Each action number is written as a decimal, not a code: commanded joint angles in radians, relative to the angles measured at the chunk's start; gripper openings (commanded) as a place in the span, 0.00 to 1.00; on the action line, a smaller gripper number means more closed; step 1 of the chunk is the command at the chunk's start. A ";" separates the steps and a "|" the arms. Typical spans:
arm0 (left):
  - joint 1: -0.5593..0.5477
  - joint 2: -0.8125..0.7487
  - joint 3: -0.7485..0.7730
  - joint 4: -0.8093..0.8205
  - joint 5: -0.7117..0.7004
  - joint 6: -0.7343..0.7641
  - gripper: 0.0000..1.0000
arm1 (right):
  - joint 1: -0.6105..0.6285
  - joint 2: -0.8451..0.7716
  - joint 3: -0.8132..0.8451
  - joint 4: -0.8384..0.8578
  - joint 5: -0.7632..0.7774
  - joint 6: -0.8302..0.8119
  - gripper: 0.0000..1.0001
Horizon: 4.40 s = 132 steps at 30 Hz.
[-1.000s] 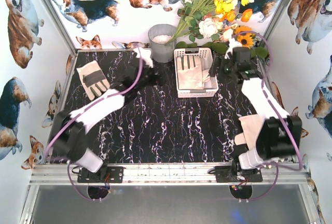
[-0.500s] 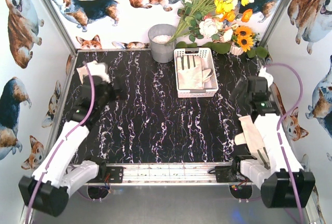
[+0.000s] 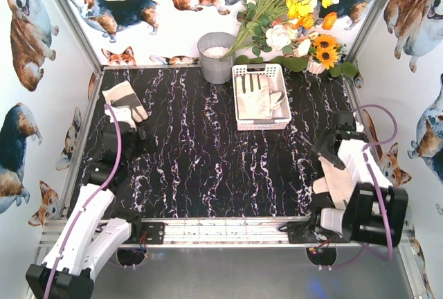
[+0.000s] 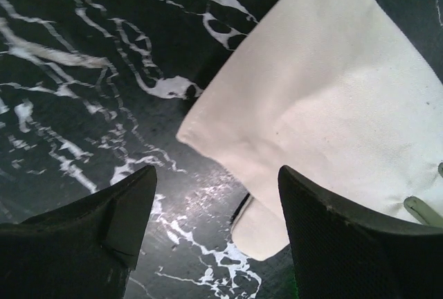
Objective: Put the gloves into the storage basket
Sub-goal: Pick up the glove at the corner of the board, then turn over the glove at the center of the board.
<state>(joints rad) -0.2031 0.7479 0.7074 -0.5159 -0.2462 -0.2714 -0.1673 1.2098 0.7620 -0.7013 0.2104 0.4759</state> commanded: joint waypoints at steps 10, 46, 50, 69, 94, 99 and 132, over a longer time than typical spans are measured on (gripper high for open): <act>0.013 -0.041 0.003 0.013 -0.055 0.017 1.00 | -0.051 0.215 0.112 0.051 0.000 -0.050 0.65; 0.003 0.014 -0.021 0.099 0.243 0.048 0.97 | 0.169 -0.052 -0.021 0.034 -0.536 0.150 0.00; -0.069 0.027 -0.056 0.166 0.391 -0.014 0.94 | 0.316 -0.187 -0.085 0.141 -0.540 0.328 0.00; -0.817 0.361 0.037 0.639 0.150 -0.282 0.97 | 0.503 -0.111 0.118 0.448 -0.760 0.576 0.00; -0.921 0.516 0.173 0.535 -0.215 -0.325 0.05 | 0.549 -0.136 0.162 0.442 -0.672 0.553 0.09; -0.920 0.445 0.152 0.487 -0.250 -0.384 0.00 | 0.549 -0.142 0.171 0.425 -0.664 0.484 0.31; -0.847 0.643 0.362 0.015 -0.106 -0.559 0.00 | 0.548 -0.193 0.131 0.291 -0.555 0.322 0.63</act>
<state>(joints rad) -1.0542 1.3457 1.0882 -0.6758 -0.4686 -0.8845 0.3786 1.0657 0.8856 -0.3748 -0.4095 0.8410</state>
